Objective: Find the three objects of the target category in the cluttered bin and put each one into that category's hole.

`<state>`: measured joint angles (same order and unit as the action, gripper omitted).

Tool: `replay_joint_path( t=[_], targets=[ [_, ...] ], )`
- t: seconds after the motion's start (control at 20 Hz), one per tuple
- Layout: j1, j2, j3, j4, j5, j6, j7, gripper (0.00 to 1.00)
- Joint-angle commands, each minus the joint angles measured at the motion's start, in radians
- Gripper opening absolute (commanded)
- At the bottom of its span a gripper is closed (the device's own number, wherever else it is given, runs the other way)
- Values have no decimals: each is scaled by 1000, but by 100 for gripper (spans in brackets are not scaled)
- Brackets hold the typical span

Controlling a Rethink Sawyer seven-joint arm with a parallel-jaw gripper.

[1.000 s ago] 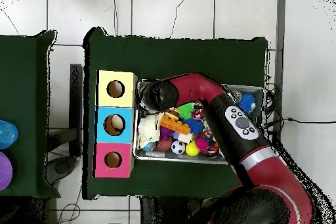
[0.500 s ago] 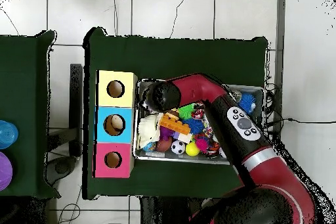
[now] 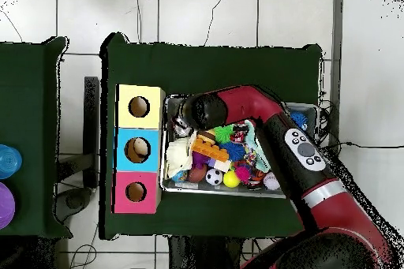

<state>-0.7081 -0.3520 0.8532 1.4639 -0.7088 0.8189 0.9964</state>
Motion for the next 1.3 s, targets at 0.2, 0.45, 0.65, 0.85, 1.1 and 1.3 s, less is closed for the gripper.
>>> replay_joint_path(
  t=[0.2, 0.45, 0.65, 0.85, 1.1, 1.3],
  targets=[
    [-28, -21, 89, 4, -48, -48, -284, 100],
    [-29, -8, 84, 2, -78, -63, -284, 100],
    [-27, 15, 63, -8, -114, -73, -300, 100],
    [-29, 24, 41, -14, -135, -64, -307, 100],
    [-47, 28, 33, -11, -151, -29, -329, 100],
    [-57, 33, 28, -6, -154, -8, -330, 100]
  ],
)
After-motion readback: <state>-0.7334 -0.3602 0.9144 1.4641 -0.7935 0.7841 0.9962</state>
